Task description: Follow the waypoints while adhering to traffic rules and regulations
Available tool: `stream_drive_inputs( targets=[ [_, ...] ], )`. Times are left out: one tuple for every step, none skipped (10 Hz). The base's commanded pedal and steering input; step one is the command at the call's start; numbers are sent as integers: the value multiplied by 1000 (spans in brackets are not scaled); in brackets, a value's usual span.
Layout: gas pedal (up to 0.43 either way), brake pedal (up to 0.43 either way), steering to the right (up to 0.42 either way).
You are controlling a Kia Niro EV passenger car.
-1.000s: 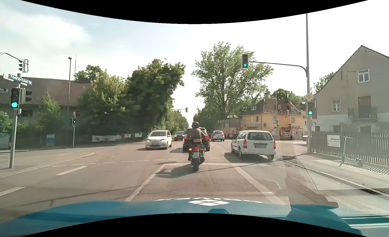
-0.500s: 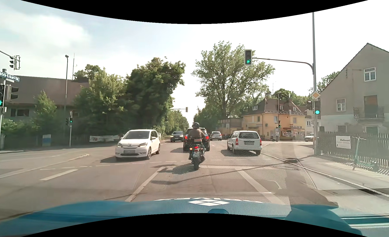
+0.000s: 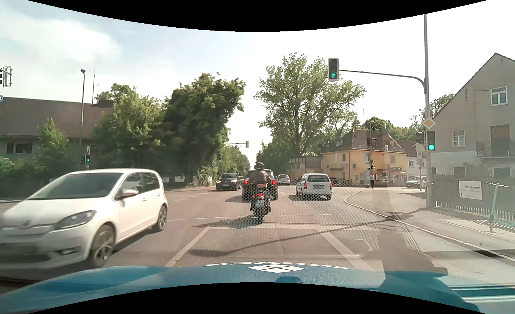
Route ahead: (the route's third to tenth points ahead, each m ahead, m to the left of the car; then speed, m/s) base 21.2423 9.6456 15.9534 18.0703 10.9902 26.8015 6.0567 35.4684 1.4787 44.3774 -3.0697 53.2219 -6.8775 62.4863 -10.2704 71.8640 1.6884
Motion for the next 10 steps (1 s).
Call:
stream_drive_inputs(
  targets=[
    [28, 0, -6],
    [28, 0, -6],
    [28, 0, -6],
    [28, 0, -5],
    [28, 0, -5],
    [28, 0, -5],
    [28, 0, -5],
    [28, 0, -5],
    [28, 0, -5],
    [28, 0, -4]
  ],
)
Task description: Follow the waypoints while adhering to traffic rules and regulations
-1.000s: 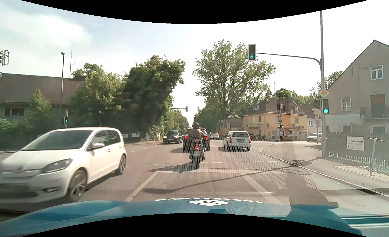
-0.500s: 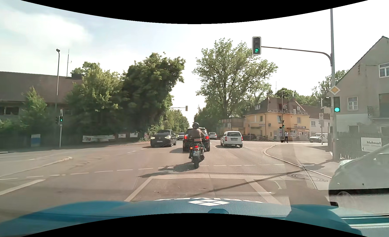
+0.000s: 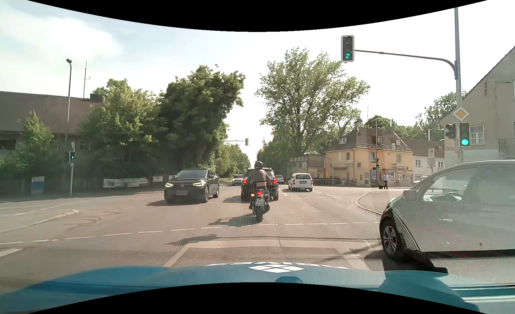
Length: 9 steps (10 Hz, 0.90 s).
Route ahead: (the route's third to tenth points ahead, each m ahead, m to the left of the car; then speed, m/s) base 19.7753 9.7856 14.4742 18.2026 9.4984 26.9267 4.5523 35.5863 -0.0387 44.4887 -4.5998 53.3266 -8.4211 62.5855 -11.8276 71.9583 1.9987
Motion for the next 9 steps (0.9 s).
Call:
stream_drive_inputs(
  targets=[
    [28, 0, -4],
    [0, 0, -4],
    [0, 0, -4],
    [0, 0, -4],
    [0, 0, -4],
    [0, 0, -4],
    [0, 0, -2],
    [0, 0, 3],
    [0, 0, 3]
  ],
)
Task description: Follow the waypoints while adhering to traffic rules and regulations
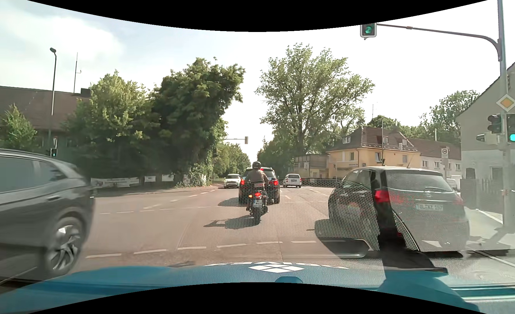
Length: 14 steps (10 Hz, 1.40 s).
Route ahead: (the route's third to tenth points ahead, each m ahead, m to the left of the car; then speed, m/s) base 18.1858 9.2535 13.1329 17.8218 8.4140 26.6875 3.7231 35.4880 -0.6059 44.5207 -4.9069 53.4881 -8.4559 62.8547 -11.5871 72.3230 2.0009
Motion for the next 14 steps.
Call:
stream_drive_inputs(
  targets=[
    [0, 0, 1],
    [0, 0, 0],
    [0, 0, 0],
    [0, 0, 0],
    [0, 0, 0],
    [0, 0, -1],
    [0, 0, -1],
    [0, 0, 0],
    [0, 0, -1],
    [0, 6, -1],
    [0, 49, -1],
    [0, 73, -1],
    [0, 91, -2],
    [0, 98, -3]
  ],
)
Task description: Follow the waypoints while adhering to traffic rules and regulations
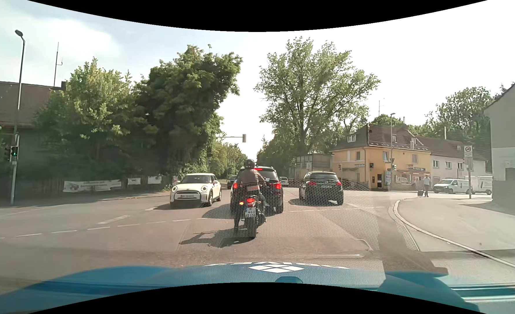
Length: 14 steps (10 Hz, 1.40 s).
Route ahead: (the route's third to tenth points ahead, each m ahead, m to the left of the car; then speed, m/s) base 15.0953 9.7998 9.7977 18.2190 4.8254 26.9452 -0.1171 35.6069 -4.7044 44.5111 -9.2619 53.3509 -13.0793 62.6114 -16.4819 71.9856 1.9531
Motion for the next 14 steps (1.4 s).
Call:
stream_drive_inputs(
  targets=[
    [0, 116, -9],
    [0, 134, -15],
    [0, 165, -18],
    [0, 171, -19],
    [0, 171, -22],
    [0, 183, -24],
    [0, 183, -25],
    [0, 201, -26],
    [0, 201, -28],
    [0, 201, -29],
    [0, 207, -30],
    [0, 207, -30],
    [0, 207, -30],
    [0, 207, -32]
  ],
)
